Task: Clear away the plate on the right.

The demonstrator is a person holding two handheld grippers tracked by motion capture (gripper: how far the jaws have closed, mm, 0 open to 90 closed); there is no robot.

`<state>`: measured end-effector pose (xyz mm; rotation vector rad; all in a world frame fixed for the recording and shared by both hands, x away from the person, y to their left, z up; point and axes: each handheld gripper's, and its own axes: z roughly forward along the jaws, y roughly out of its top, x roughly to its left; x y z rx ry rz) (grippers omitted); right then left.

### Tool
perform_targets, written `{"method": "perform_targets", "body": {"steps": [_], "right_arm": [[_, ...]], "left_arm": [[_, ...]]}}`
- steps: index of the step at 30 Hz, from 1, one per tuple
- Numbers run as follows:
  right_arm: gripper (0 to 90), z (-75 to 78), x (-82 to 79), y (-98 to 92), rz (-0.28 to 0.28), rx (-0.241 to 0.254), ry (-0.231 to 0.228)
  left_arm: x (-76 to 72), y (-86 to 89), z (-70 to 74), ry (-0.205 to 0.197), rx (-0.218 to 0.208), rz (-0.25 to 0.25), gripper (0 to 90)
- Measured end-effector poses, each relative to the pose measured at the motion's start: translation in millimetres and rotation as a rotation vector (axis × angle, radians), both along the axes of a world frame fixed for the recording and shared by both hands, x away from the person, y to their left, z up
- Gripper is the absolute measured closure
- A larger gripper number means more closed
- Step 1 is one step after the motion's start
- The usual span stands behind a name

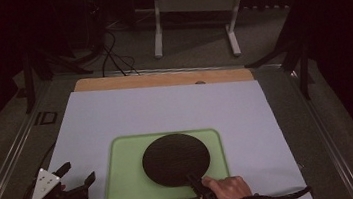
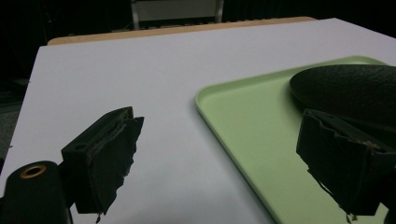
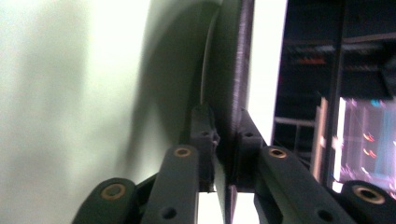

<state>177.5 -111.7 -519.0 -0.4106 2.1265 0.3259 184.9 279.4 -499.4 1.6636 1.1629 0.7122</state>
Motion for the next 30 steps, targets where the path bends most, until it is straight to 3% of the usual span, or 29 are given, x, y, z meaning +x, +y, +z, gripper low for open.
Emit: {"method": "perform_targets", "body": {"steps": [3, 6, 9, 13, 16, 21, 23, 26, 30], "right_arm": [[84.6, 1.3, 0.8, 2.2, 0.006, 0.021, 0.047], [81.0, 7.0, 4.5, 2.5, -0.013, 0.051, 0.123], [76.3, 7.7, 7.9, 2.0, -0.028, 0.041, 0.214], [71.1, 3.9, 8.7, 1.2, -0.043, 0.023, 0.279], [66.1, 3.4, 16.6, 0.9, -0.047, 0.005, 0.414], [54.2, 14.1, 26.5, -3.5, -0.080, 0.082, 0.533], [53.3, 15.3, 27.7, -4.1, -0.083, 0.094, 0.550], [51.3, 22.0, 27.8, -5.7, -0.062, 0.154, 0.639], [50.3, 30.9, 30.9, -8.1, -0.057, 0.216, 0.713]], "left_arm": [[-0.3, 0.1, 0.2, 0.000, 0.002, -0.002, 12.4], [-0.2, 0.2, 0.0, 0.000, 0.000, 0.000, 12.4], [-0.2, 0.0, 0.0, 0.000, 0.001, 0.001, 12.5], [0.1, -1.0, 0.0, 0.002, 0.005, 0.000, 12.6], [-0.1, -1.1, -0.1, 0.002, 0.005, 0.001, 12.6], [-0.5, -0.3, -0.2, 0.000, 0.000, 0.005, 12.6], [-0.6, -0.5, -0.1, -0.001, 0.001, 0.003, 12.6], [-0.5, -0.4, -0.1, -0.001, 0.001, 0.004, 12.6], [-0.5, -0.6, -0.1, -0.001, 0.003, 0.007, 12.7]]}}
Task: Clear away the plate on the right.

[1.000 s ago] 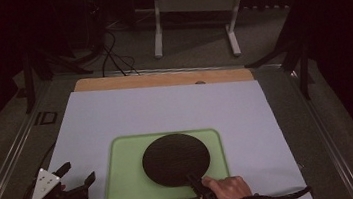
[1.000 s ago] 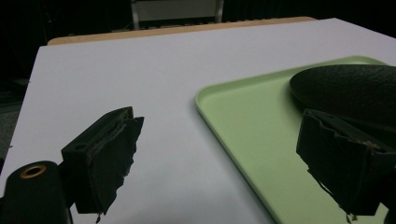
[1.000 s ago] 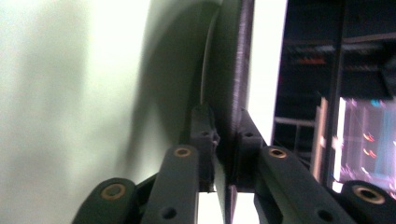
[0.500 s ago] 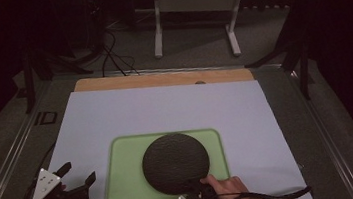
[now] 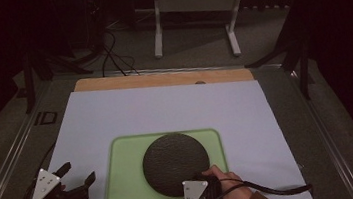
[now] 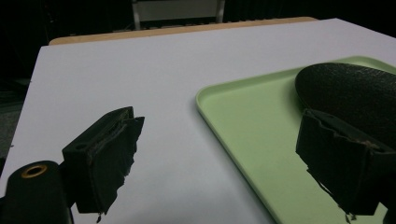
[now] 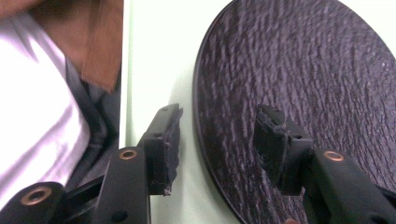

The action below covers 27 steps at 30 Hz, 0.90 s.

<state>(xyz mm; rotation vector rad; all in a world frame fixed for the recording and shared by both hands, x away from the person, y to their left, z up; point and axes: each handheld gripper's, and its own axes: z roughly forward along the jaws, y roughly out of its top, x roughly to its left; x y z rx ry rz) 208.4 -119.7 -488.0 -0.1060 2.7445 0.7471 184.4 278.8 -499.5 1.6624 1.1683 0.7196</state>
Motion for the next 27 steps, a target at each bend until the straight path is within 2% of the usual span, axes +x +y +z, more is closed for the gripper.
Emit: {"method": "perform_targets", "body": {"steps": [7, 12, 17, 21, 27], "right_arm": [[46.0, 12.9, 4.3, -10.1, -0.060, 0.098, 0.024], [42.1, 23.9, 13.3, -23.8, -0.155, 0.163, 0.035], [37.4, 33.2, 14.9, -34.9, -0.227, 0.219, -0.005], [36.6, 38.8, 17.9, -46.6, -0.278, 0.298, 0.012], [32.1, 42.2, 19.7, -67.3, -0.369, 0.357, -0.009]], "left_arm": [[0.0, 0.1, -0.1, 0.000, 0.001, 0.005, 13.0], [0.0, 0.0, 0.0, 0.000, 0.001, 0.007, 13.0], [0.0, -0.1, -0.1, -0.001, 0.002, 0.009, 13.0], [-0.1, -0.1, 0.0, -0.003, 0.002, 0.012, 13.1], [-0.3, -0.5, 0.3, -0.005, 0.005, 0.012, 13.0]]}}
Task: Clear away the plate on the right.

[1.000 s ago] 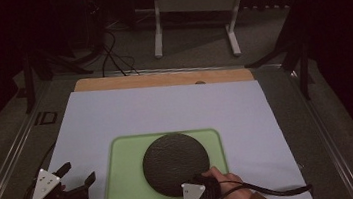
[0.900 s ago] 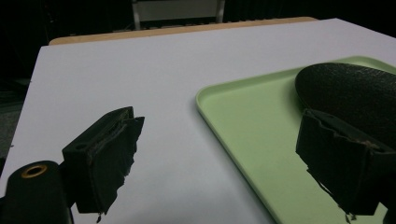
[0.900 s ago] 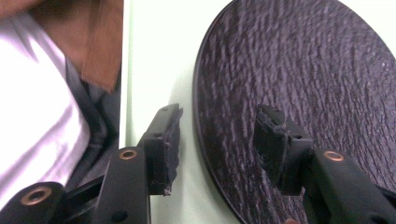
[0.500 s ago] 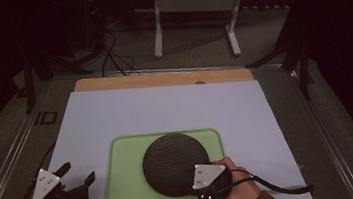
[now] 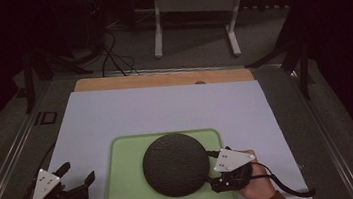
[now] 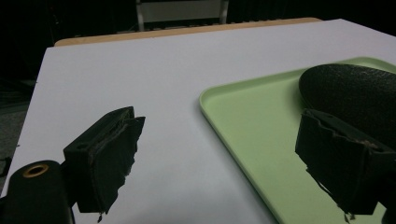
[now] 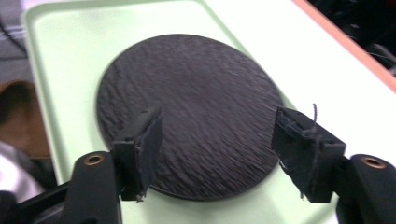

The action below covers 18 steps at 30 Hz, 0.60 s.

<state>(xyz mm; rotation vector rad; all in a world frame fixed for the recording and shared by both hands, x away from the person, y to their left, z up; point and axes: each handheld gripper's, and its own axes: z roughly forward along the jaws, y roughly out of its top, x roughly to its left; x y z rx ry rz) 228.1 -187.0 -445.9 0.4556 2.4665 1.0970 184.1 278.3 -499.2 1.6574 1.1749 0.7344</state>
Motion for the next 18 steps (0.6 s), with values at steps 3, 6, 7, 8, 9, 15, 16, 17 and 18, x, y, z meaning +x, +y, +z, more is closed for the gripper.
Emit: {"method": "perform_targets", "body": {"steps": [3, 6, 7, 8, 9, 15, 16, 17, 18], "right_arm": [[31.0, -3.6, 1.1, -16.2, -0.070, 0.043, 0.002], [29.1, -9.5, 2.4, -33.9, -0.143, 0.076, 0.009], [28.7, -10.7, 2.6, -38.3, -0.157, 0.086, 0.008], [27.9, -12.7, 2.4, -45.4, -0.180, 0.102, 0.010], [27.2, -14.5, 2.0, -51.0, -0.200, 0.109, 0.004], [25.6, -22.1, -0.5, -80.3, -0.310, 0.165, 0.009], [23.2, -23.9, -1.5, -89.5, -0.340, 0.190, 0.002], [21.1, -25.4, -2.0, -97.3, -0.362, 0.217, 0.009], [20.0, -26.4, -2.1, -101.6, -0.375, 0.231, 0.012]], "left_arm": [[-0.2, 0.0, 0.1, 0.000, 0.003, -0.001, 13.1], [-0.2, -0.1, 0.2, 0.001, 0.004, 0.000, 13.1], [-0.3, -0.1, 0.3, 0.000, 0.004, -0.001, 13.1], [-0.3, -0.1, 0.3, 0.000, 0.004, 0.000, 13.1], [-0.3, -0.1, 0.3, 0.000, 0.005, 0.000, 13.1], [-0.6, 0.0, 0.7, -0.002, 0.004, 0.009, 13.1], [-0.8, 0.0, 1.3, -0.003, 0.007, 0.010, 13.1], [-1.0, -0.2, 1.7, -0.006, 0.009, 0.010, 13.1], [-1.4, -0.4, 2.5, -0.009, 0.012, 0.012, 13.1]]}}
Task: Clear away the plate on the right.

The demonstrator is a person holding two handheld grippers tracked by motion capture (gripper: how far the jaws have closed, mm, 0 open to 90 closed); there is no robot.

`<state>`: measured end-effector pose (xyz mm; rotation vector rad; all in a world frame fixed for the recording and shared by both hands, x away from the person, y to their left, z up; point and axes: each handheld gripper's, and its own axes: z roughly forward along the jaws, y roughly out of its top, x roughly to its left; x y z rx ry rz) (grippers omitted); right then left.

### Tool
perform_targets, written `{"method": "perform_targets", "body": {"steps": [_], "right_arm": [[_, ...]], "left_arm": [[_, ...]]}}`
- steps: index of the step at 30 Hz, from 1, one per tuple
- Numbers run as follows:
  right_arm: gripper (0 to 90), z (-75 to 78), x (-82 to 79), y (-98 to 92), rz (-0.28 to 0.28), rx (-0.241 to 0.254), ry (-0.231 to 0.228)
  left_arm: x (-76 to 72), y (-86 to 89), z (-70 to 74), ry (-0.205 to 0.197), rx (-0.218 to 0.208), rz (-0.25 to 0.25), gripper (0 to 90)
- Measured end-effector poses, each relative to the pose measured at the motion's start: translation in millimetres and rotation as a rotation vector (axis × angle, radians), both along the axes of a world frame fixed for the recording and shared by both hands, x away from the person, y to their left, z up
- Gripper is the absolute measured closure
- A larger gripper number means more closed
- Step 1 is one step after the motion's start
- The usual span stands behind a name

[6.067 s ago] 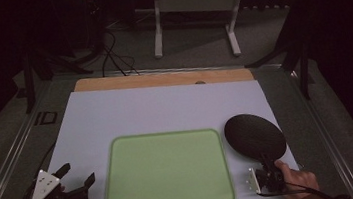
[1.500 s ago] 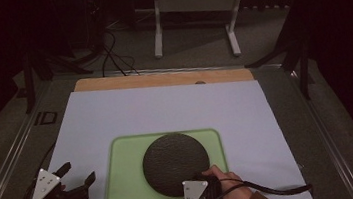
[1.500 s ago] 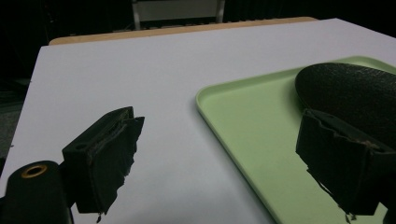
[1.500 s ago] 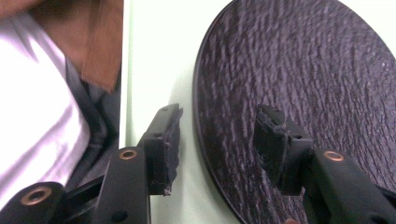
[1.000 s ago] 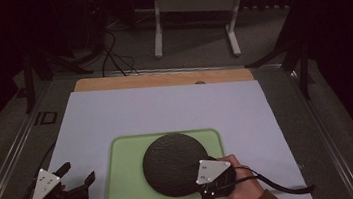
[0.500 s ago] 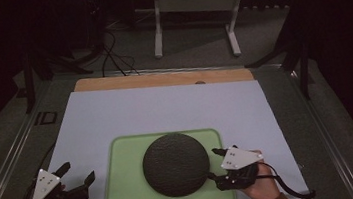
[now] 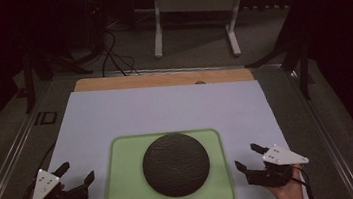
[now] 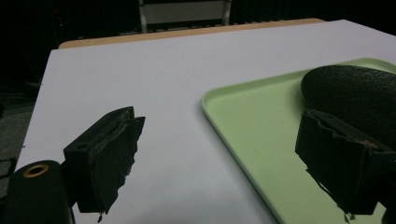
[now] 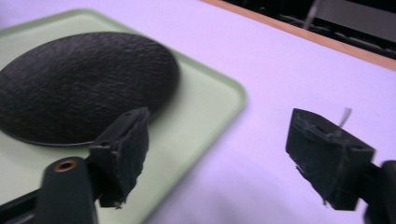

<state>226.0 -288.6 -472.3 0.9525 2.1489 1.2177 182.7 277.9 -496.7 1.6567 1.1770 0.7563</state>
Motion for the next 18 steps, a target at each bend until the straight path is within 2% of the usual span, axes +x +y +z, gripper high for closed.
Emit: {"method": "perform_targets", "body": {"steps": [4, 6, 7, 10, 12, 14, 18], "right_arm": [[16.8, -5.6, 0.7, -22.2, -0.109, 0.019, -0.010], [15.1, -6.4, -1.2, -31.5, -0.145, 0.041, -0.013], [14.3, -7.2, -4.1, -39.2, -0.181, 0.037, -0.024], [14.2, -7.8, -6.8, -47.0, -0.205, 0.040, -0.012], [14.0, -8.2, -10.0, -53.9, -0.225, 0.052, -0.016], [13.3, -10.8, -12.3, -60.7, -0.255, 0.066, -0.012], [12.8, -14.1, -9.9, -63.5, -0.277, 0.059, -0.002]], "left_arm": [[-1.5, -0.2, 0.8, -0.011, 0.003, 0.008, 9.0], [-1.8, 0.7, 0.7, -0.008, 0.002, 0.022, 7.6], [-1.7, 0.0, 0.5, 0.002, 0.015, 0.045, 5.9], [-2.2, -1.0, 0.7, 0.004, 0.027, 0.062, 4.6], [-2.3, -0.8, 1.0, -0.001, 0.021, 0.063, 2.2], [-1.8, -0.4, 0.5, 0.003, 0.017, 0.086, 1.9], [-2.0, 1.7, -0.1, 0.001, -0.002, 0.118, 1.8]]}}
